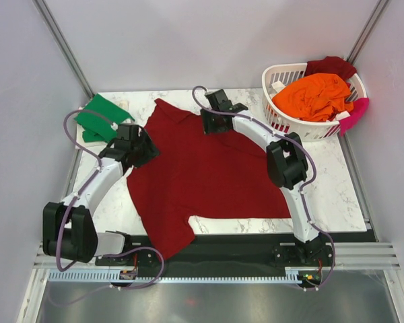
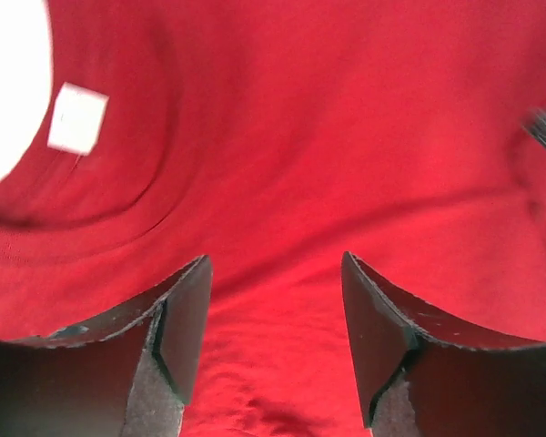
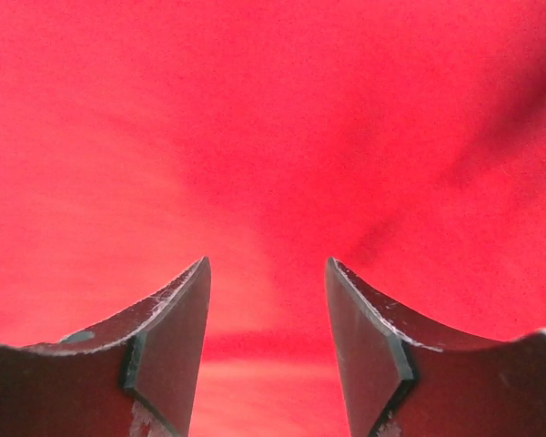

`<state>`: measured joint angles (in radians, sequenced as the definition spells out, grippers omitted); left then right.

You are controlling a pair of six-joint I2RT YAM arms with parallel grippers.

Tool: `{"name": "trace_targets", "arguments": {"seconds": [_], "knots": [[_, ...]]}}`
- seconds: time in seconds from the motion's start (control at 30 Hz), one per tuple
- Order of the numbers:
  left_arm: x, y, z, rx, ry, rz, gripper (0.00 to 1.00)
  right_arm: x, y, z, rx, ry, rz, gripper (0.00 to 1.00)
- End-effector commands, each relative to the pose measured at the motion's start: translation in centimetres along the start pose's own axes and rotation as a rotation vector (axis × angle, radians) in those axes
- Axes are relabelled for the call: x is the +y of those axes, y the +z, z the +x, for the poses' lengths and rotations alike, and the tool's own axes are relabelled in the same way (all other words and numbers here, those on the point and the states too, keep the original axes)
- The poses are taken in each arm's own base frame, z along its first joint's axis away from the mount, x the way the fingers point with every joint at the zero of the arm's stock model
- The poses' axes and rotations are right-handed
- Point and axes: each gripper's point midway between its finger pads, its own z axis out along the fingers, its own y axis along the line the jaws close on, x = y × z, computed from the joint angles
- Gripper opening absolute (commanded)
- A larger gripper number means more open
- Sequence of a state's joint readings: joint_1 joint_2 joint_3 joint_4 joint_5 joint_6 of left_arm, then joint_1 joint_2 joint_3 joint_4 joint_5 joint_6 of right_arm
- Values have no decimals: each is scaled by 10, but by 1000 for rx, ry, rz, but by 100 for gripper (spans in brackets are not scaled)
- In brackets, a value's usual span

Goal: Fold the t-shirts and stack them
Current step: Flatten the tshirt out

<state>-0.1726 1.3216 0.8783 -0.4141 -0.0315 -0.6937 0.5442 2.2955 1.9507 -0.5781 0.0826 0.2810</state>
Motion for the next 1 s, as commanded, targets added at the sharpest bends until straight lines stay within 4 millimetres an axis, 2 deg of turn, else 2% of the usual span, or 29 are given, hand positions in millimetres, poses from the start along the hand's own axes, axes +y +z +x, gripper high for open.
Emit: {"name": "trace_targets", "arguments": {"seconds": [0.0, 0.03, 0.07, 0.1, 0.17, 0.2, 0.23, 0.27, 0.33, 0.37, 0.43, 0.47, 0.5, 0.53, 0.57, 0.6, 0.63, 0.67, 0.7, 0.73, 0.77, 0.8, 0.83, 0.87, 0.9, 0.93, 0.97], "knots": [[-52, -43, -48, -129, 142, 177, 68, 78, -25, -69, -147, 55, -371, 62], [-46, -51, -41, -85, 218, 155, 68, 86, -10, -66, -132, 71, -403, 63], [-52, -62, -49, -99, 254, 166, 69, 98, -19, -89, -182, 97, -450, 64], [-45, -66, -49, -95, 308, 141, 70, 107, -19, -94, -189, 110, -496, 65], [-28, -73, -38, -48, 335, 80, 70, 117, -6, -111, -233, 168, -537, 66], [-18, -74, -37, -52, 337, 38, 70, 121, 0, -113, -247, 182, -548, 66], [-16, -83, -35, -70, 340, 49, 70, 123, 12, -116, -277, 196, -554, 66], [-5, -79, -19, -36, 344, 44, 70, 124, 19, -116, -278, 236, -555, 66], [0, -86, -9, -53, 342, 74, 72, 128, 35, -116, -307, 260, -565, 66], [9, -78, 2, -41, 335, 65, 72, 131, 40, -113, -309, 264, -571, 65], [8, -75, 4, -56, 302, 79, 72, 136, 43, -113, -336, 260, -595, 62], [-6, -76, 7, -34, 299, 148, 72, 137, 40, -115, -356, 258, -599, 63], [-13, -76, 3, -38, 267, 162, 71, 140, 9, -144, -462, 256, -639, 64], [-18, -75, -1, -46, 241, 168, 72, 134, 16, -127, -438, 261, -619, 64], [-26, -70, -10, -53, 221, 172, 72, 128, 5, -135, -479, 262, -601, 66], [-40, -68, -23, -90, 188, 208, 71, 127, -36, -157, -554, 234, -605, 67], [-49, -62, -30, -102, 174, 232, 69, 117, -38, -146, -539, 227, -565, 69], [-59, -49, -35, -88, 156, 245, 68, 106, -51, -150, -564, 227, -514, 71], [-72, -40, -46, -101, 115, 277, 66, 96, -100, -166, -623, 225, -487, 72], [-80, -31, -51, -96, 95, 290, 65, 80, -97, -145, -586, 202, -416, 76], [-98, -31, -65, -107, 85, 327, 63, 69, -112, -140, -588, 203, -371, 78], [-98, 2, -60, -50, 58, 293, 61, 51, -159, -146, -641, 219, -310, 80], [-114, 4, -80, -82, 50, 316, 58, 34, -151, -108, -560, 205, -245, 83], [-116, 20, -84, -78, 37, 293, 58, 24, -164, -93, -551, 210, -213, 84], [-112, 51, -78, -31, 16, 255, 57, 14, -210, -88, -596, 220, -208, 86], [-114, 67, -80, -16, 10, 245, 55, 1, -199, -45, -520, 218, -171, 88], [-131, 71, -96, -38, 10, 275, 54, -3, -210, -28, -509, 226, -174, 89]]}}
